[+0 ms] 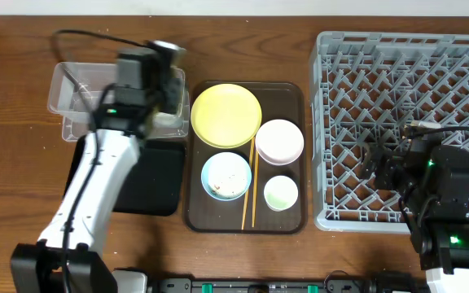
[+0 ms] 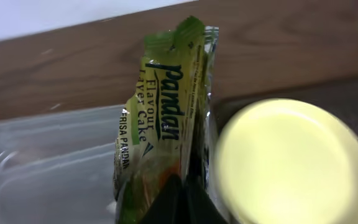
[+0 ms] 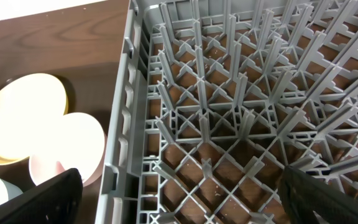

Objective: Sort waste into correct bins and load items into the dishwasher rack
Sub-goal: 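Carry the wrapper left and drop it into the clear plastic bin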

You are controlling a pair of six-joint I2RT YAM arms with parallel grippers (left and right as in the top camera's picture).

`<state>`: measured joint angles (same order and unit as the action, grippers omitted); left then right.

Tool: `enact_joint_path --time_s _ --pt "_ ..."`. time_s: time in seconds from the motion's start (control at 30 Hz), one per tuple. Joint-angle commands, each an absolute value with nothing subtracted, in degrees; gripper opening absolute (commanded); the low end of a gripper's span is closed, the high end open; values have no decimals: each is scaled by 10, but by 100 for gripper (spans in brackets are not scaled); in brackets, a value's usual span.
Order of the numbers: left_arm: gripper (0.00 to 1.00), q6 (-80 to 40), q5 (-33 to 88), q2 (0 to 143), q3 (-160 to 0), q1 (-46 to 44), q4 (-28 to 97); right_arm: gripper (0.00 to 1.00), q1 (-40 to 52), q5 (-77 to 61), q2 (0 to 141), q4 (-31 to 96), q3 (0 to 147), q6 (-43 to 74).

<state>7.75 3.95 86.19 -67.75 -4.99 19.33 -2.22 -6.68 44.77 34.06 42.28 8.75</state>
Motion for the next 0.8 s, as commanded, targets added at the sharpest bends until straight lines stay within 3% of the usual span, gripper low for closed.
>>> enact_joint_path --time_s 0.0,0.03,0.2,0.4,0.53,0.77 --pt "17 42 34 876 -684 -18 196 99 -13 -71 446 341 435 94" --pt "28 42 34 881 -684 -11 196 99 -13 -71 446 341 435 94" --pt "53 42 34 890 -684 8 193 99 -13 -71 446 341 435 94" --pt "59 -17 34 845 -684 0 232 99 -13 -71 446 341 435 94" --pt "81 -107 41 803 -684 -32 323 99 -13 -71 446 341 435 94" --pt "85 -183 110 803 -684 -129 447 99 -13 -71 446 341 435 94"
